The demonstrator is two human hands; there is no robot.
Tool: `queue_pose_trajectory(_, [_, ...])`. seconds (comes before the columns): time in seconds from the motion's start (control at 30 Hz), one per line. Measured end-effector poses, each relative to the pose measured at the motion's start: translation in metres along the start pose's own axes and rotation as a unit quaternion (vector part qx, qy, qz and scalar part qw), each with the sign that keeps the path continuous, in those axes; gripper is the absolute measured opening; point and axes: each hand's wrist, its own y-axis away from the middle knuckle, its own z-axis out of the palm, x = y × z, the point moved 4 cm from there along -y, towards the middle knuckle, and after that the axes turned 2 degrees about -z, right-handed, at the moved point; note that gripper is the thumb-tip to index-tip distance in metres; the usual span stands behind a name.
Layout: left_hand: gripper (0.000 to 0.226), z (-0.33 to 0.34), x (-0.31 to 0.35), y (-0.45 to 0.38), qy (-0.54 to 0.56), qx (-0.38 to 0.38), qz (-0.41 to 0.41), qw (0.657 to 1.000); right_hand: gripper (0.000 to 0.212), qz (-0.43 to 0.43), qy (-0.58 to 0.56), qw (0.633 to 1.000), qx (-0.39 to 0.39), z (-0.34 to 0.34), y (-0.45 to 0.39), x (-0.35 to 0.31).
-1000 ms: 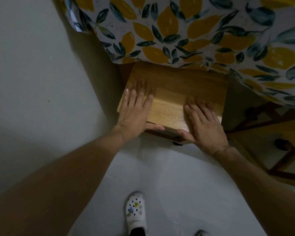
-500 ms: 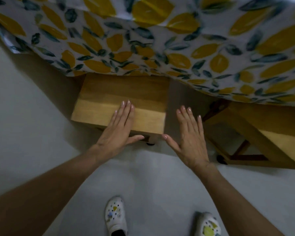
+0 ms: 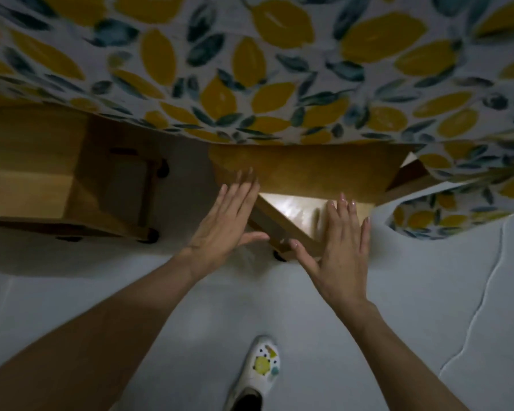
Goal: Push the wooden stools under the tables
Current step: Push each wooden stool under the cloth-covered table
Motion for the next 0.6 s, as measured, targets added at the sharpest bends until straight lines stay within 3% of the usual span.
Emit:
queue_pose_trajectory(0.13, [0.096,-0.003,0.007,-0.036,-0.06,-0.008,-0.009,0.998,0.084,-0.027,0.015,1.0,-0.006,0.014,-0.015,0.011])
queue_pose_trajectory(0.23, [0.09,-0.001,-0.009,-0.051,-0.11,-0.063,0.001,0.992,0.083,-0.018,0.026,0.999,-0.003,0.026,-0.025,0.01])
queue_pose_trajectory(0.37, [0.076,0.001,-0.012,-0.051,-0.087,-0.013,0.025,0.996,0.086,-0.021,0.076,0.997,-0.006,0.035,-0.029,0.013])
queue_pose_trajectory(0.6, [0.077,0.001,-0.014,-0.051,-0.074,-0.009,0.026,0.997,0.086,-0.02,0.103,0.994,-0.011,0.035,-0.03,0.011])
